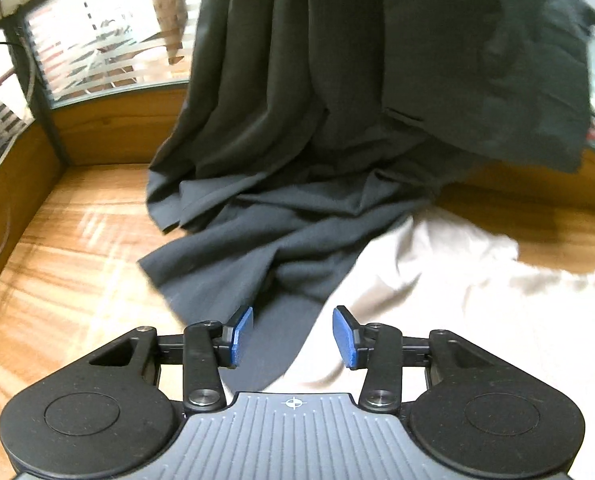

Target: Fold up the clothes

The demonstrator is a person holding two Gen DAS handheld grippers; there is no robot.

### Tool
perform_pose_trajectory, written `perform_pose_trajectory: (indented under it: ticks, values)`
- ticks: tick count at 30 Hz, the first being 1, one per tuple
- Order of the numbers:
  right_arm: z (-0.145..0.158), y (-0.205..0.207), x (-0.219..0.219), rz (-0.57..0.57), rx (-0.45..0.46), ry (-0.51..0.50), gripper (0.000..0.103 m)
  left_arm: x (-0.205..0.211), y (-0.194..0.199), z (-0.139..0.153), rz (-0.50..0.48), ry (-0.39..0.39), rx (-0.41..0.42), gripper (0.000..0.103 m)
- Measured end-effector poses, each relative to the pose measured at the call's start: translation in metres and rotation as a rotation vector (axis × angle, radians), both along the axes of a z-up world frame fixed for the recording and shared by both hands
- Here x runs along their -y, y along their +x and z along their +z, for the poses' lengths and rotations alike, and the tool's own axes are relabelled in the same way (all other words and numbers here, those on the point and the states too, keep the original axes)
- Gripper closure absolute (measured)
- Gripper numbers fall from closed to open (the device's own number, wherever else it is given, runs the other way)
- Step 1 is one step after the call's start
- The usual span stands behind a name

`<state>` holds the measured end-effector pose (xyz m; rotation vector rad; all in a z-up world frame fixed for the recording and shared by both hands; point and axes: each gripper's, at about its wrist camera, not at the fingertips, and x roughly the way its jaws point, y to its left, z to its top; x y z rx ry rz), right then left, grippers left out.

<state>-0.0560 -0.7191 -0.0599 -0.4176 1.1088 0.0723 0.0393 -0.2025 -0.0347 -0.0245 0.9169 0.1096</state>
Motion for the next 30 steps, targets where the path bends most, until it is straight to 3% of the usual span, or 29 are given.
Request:
perform_pose_trajectory:
  ticks: [12,21,26,30]
  values:
    - [0.003,-0.116,-0.033,-0.075,0.003,0.069,0.059,0.011,-0.128,-0.003,-0.051,-0.008,-0.015,0.050]
    - [-0.004,-0.222,-0.076,-0.160,0.033,0.065,0.055,0.023,-0.229,-0.034,-0.181,-0.012,-0.022,0.049]
    - [-0.014,-0.274,-0.102,-0.185,0.010,0.056,0.055,0.031,-0.280,-0.057,-0.244,-0.028,-0.031,0.043]
    - [-0.016,-0.308,-0.120,-0.220,0.005,0.061,0.055,0.032,-0.305,-0.084,-0.279,-0.081,-0.047,0.043]
